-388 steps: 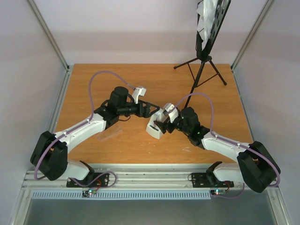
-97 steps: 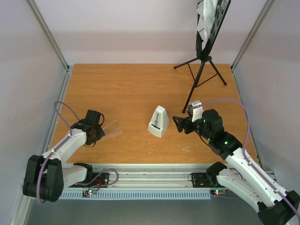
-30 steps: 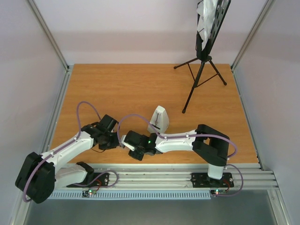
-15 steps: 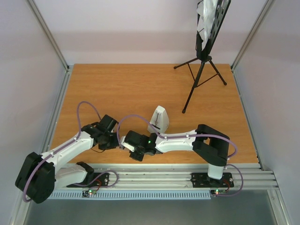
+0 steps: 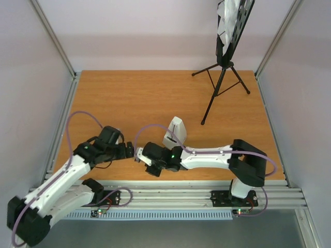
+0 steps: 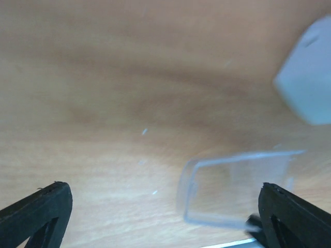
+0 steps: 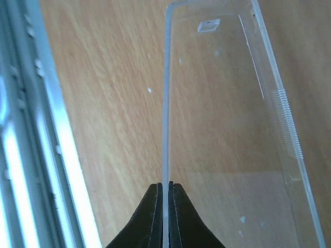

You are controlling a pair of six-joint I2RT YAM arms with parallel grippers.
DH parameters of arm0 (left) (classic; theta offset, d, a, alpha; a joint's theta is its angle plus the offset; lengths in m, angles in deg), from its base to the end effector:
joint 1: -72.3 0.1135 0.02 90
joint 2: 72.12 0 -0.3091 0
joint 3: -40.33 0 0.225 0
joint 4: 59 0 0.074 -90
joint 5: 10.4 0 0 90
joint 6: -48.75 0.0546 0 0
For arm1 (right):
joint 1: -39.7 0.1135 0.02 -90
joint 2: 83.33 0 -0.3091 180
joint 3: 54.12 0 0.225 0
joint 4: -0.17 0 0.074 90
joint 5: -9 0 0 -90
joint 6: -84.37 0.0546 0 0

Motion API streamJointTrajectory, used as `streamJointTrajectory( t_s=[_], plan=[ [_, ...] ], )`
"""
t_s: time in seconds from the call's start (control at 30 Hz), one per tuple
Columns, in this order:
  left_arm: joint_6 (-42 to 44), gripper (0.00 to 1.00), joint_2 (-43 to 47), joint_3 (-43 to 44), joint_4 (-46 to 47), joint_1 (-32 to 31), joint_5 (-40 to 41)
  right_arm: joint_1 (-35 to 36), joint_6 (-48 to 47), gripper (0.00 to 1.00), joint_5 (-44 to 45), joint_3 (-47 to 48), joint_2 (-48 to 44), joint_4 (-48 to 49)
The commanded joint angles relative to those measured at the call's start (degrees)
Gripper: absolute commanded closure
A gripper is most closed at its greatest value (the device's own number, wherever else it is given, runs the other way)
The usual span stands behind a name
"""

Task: Pack up the instrument practice props
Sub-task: Pick up the cover of the metronome from the center of the board.

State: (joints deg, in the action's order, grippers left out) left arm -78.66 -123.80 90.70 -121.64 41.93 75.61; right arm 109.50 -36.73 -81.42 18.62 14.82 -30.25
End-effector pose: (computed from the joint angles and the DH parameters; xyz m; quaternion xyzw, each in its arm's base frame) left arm 0.0927 -0.0587 0.2354 -0.0520 0.9723 -0.1537 0.1681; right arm 0.1168 0.3186 0.2165 -0.7377 0.6078 0.1006 0.2760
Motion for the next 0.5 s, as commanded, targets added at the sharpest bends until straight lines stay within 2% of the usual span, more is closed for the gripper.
streamJointTrajectory(
  t_s=[0.0, 0.13, 0.23, 0.33, 0.47],
  plan=[
    [1.8, 0.01, 9.0, 7.8, -0.3, -0.3, 7.2, 0.7, 1.6, 0.99, 0.1, -0.3, -8.4, 0.3],
    [6.8, 0.01, 9.4, 14.2, -2.2, 0.1, 12.0, 0.7, 2.2, 0.99, 0.2, 0.3, -16.8, -3.0],
    [8.9, 0.01, 8.0, 15.5, 0.6, 1.4, 10.7, 0.6, 2.7, 0.99, 5.0, 1.0, -22.9, -5.5],
    [9.0, 0.01, 6.4, 12.7, 7.8, 3.8, 6.0, 0.5, 2.9, 0.99, 10.5, 3.3, -28.7, -9.6],
    [9.6, 0.01, 3.1, 6.5, 24.4, 4.8, -7.4, 0.5, 4.4, 0.99, 14.7, 8.1, -34.8, -16.8]
  ],
)
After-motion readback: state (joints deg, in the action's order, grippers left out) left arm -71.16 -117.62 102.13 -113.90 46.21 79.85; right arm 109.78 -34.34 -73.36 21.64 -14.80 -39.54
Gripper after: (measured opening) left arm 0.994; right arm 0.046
